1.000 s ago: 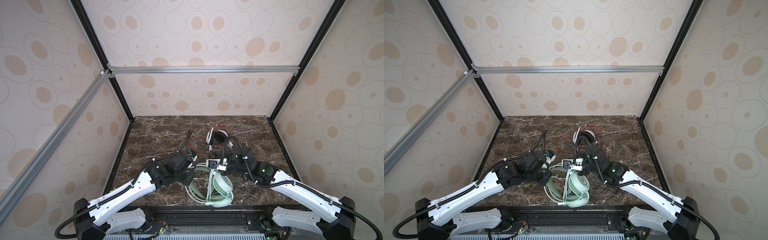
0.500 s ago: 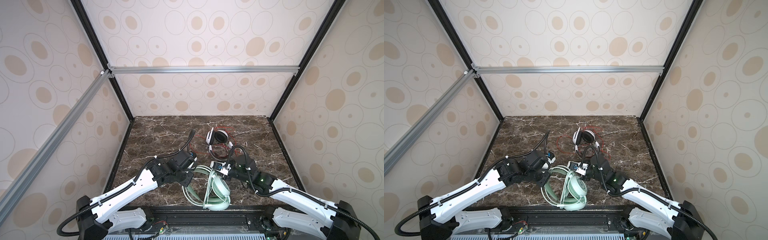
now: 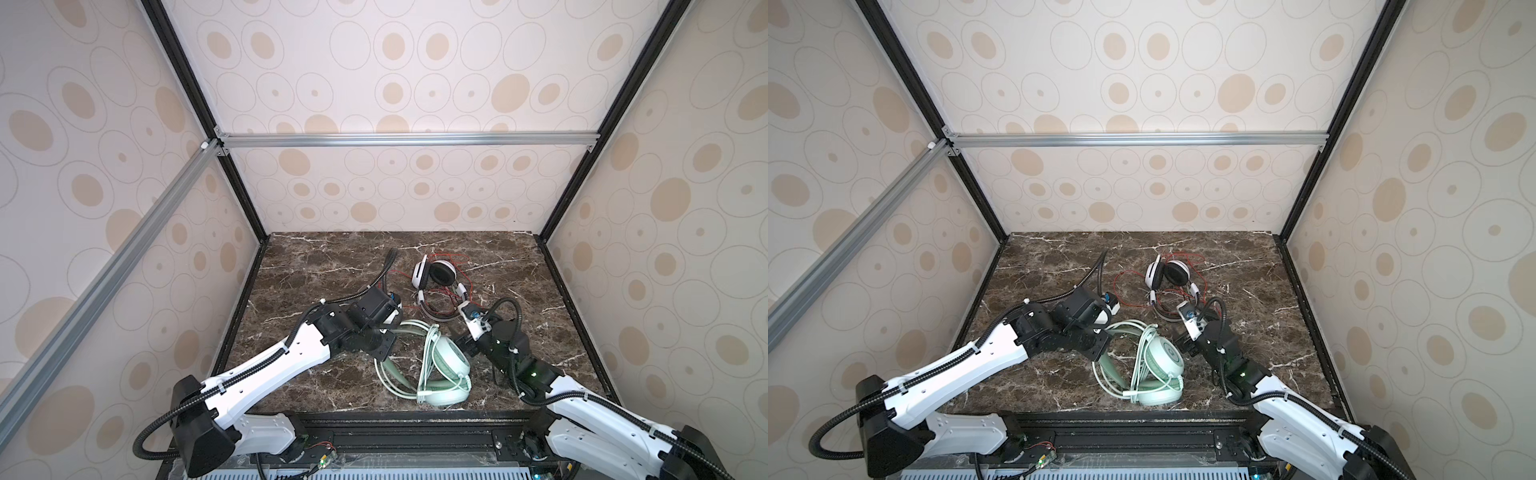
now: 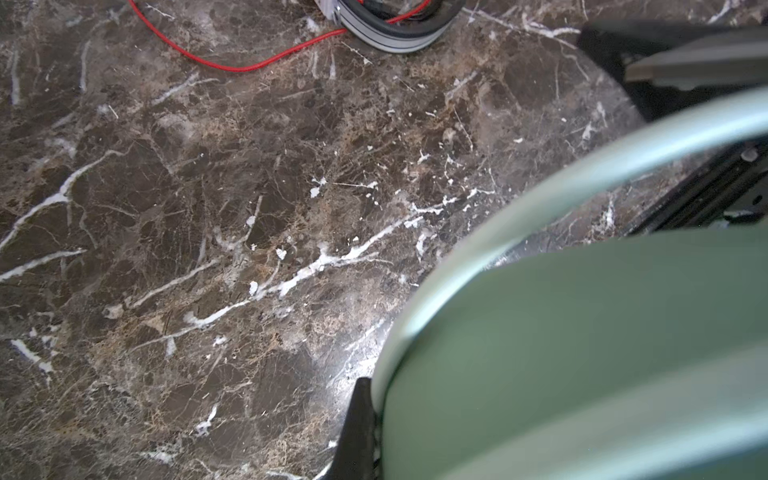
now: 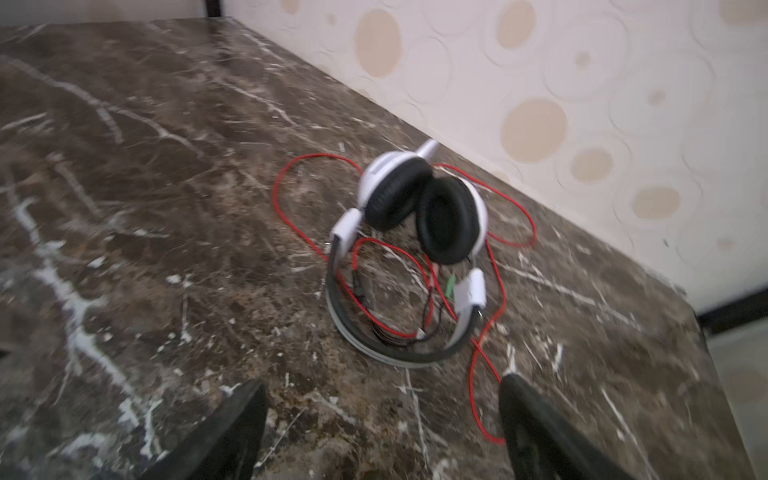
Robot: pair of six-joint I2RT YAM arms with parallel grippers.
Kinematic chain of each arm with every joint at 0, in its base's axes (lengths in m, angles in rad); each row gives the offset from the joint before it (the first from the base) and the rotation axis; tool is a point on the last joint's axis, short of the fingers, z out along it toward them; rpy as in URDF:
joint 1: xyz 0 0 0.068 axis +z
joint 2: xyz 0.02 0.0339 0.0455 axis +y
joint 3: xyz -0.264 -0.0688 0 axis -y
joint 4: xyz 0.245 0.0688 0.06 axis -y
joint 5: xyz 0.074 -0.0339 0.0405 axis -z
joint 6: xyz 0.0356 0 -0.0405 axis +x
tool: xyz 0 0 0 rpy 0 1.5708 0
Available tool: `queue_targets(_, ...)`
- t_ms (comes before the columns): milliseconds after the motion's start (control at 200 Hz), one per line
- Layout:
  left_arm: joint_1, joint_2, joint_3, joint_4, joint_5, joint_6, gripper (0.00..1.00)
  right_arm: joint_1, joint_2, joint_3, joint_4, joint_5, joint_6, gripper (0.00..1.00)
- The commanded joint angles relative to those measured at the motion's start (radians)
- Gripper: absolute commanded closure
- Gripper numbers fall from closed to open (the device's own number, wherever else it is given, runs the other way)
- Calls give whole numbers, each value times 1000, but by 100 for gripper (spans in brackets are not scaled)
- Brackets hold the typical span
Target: Wrap the headphones
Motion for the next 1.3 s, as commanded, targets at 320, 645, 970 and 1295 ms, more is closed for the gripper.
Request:
queue_targets(320,394,232,172,235,94,-118,100,-44,3,-59,32,43,288,6)
queue_targets(645,643,490,302,359,147,-276,100,-43,60,-28,8,17,312,6)
queue_targets(970,757,741,475,308,63,-322,100,-44,25,-25,-19,27,321,0)
queue_targets(1295,813,815,510,320,68,-337,100,-43,42,-15,-28,16,317,0)
